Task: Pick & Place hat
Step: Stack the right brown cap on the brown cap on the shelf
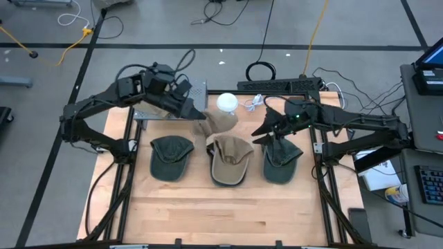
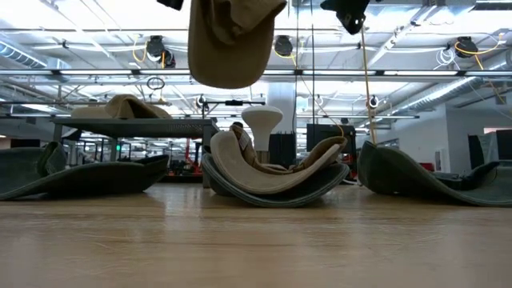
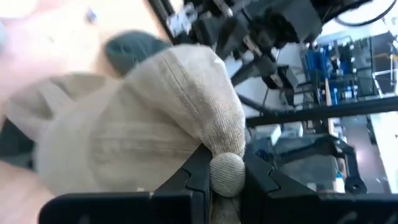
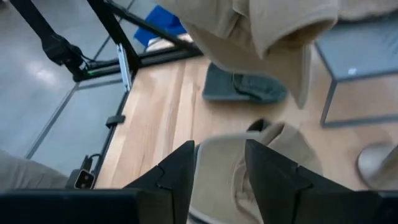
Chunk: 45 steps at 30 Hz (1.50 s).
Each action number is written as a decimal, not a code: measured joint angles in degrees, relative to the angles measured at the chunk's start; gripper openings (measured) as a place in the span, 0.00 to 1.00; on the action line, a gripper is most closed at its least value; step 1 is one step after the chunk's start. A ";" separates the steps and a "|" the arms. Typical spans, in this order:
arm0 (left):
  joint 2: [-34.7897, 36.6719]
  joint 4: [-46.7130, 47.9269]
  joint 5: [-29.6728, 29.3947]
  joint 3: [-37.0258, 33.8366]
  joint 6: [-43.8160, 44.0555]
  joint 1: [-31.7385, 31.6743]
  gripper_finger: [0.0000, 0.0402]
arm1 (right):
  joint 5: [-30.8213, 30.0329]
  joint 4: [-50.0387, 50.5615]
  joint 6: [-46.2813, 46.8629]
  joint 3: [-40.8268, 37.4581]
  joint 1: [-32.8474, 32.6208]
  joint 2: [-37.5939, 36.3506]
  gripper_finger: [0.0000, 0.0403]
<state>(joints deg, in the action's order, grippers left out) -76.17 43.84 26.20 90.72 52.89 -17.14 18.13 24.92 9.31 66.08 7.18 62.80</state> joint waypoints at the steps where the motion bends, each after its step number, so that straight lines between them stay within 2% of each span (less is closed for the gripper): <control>1: 0.74 0.41 -1.14 0.00 -0.30 -0.26 0.11 | -0.02 -0.43 -0.48 0.00 0.13 -0.52 0.34; 5: 3.25 3.53 -5.77 0.09 -2.41 -1.00 0.11 | -0.09 -1.71 -2.35 0.00 0.48 -2.38 0.34; 9: 4.36 10.45 -12.09 1.20 -4.71 -1.86 0.11 | -0.09 -2.35 -3.38 0.00 0.64 -3.11 0.34; 13: 4.38 17.75 -18.75 5.93 -7.53 -3.01 0.11 | -0.04 -3.38 -4.03 -0.02 0.62 -3.18 0.34; 18: 4.05 21.74 -24.31 12.35 -9.86 -4.87 0.11 | -0.13 -3.70 -4.59 -0.02 0.62 -3.14 0.34; 23: 4.12 30.41 -30.83 17.29 -11.71 -7.26 0.11 | -0.12 -3.70 -5.08 -0.02 0.62 -3.14 0.35; 38: 2.64 37.94 -42.00 18.69 -17.93 -16.05 0.11 | -0.24 -3.68 -5.72 -0.02 0.62 -3.12 0.35; 45: 2.69 38.41 -42.68 18.69 -19.83 -20.73 0.11 | -0.49 -3.20 -5.69 -0.04 0.62 -3.12 0.35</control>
<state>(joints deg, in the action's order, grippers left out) -73.48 82.25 -16.48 109.40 33.05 -37.87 17.64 21.71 3.62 66.04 7.79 59.68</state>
